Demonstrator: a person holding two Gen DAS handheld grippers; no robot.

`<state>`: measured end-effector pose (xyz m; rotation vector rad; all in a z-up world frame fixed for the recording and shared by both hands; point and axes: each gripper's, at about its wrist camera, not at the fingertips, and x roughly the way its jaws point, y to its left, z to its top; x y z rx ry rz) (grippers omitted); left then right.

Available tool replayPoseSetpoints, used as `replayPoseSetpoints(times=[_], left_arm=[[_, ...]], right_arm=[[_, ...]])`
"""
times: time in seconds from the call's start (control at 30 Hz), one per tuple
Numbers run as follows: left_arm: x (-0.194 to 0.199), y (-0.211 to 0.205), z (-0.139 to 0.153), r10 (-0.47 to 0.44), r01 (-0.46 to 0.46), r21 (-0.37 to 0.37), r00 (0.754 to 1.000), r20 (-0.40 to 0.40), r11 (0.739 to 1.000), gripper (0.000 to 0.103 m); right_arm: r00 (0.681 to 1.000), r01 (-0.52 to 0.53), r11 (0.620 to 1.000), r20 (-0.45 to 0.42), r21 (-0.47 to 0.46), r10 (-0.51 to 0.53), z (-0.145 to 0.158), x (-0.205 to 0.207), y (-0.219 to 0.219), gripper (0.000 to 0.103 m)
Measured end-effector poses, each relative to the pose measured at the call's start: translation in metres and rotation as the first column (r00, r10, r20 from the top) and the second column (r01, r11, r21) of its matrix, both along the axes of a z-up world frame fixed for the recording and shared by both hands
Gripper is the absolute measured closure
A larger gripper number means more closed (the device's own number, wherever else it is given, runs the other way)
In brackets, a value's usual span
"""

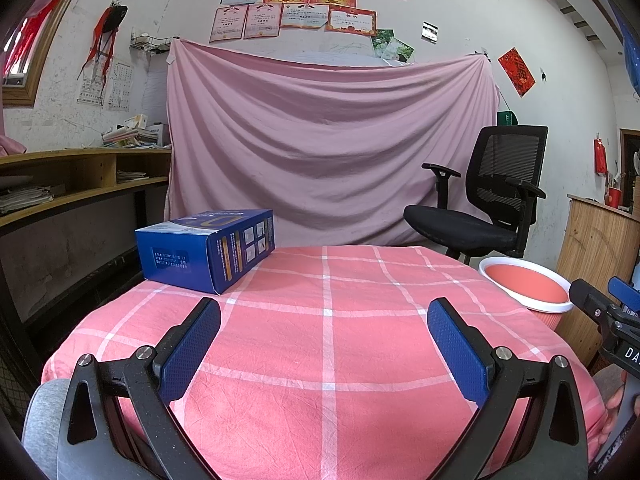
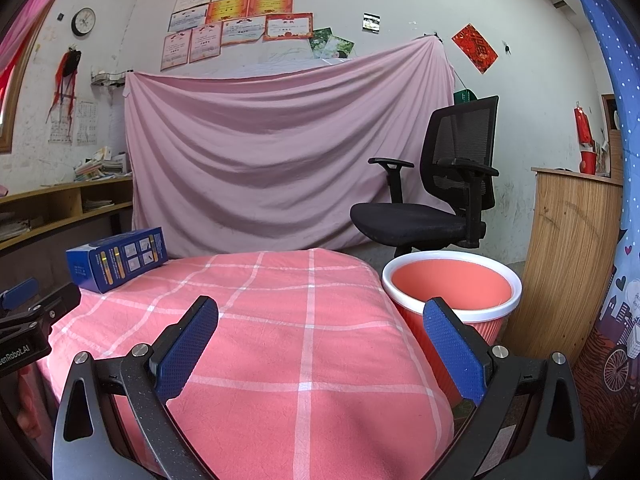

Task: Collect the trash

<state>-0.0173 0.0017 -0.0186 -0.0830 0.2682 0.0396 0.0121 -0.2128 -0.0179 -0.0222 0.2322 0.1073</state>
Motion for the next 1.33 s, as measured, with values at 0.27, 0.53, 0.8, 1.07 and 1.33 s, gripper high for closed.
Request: replayPoseSetpoints(times=[0.27, 0.53, 0.8, 1.07, 1.33], left_arm=[[-0.0002, 0.0001, 0.0003, 0.0, 0.0, 0.0, 1.0, 0.0, 1.0, 0.002], [0.0005, 0.0022, -0.0003, -0.004, 0.004, -0.003, 1.0, -0.005, 1.0, 0.002], [0.002, 0.0041, -0.0066, 0.017, -0.016, 0.028, 1.0, -0.025, 0.999, 0.002], [0.0034, 0.0054, -0.0084, 0.009, -0.008, 0.038, 1.0, -0.029, 0.999, 0.002], [0.005, 0.0076, -0.0084, 0.006, -0.005, 0.036, 0.999, -0.034, 0.999, 0.002]], right_arm=[[1.0, 0.0, 1.0, -0.001, 0.001, 0.0, -0.0004, 0.0006, -0.0002, 0.0], [1.0, 0.001, 1.0, -0.006, 0.006, -0.001, -0.0019, -0.0001, 0.0012, 0.0], [1.0, -0.004, 1.0, -0.018, 0.01, 0.005, -0.0028, -0.0011, 0.0031, 0.0], [1.0, -0.006, 1.0, -0.021, 0.011, 0.007, -0.0015, -0.0003, 0.0016, 0.0], [1.0, -0.01, 1.0, -0.026, 0.013, 0.01, -0.0014, -0.001, 0.0017, 0.0]])
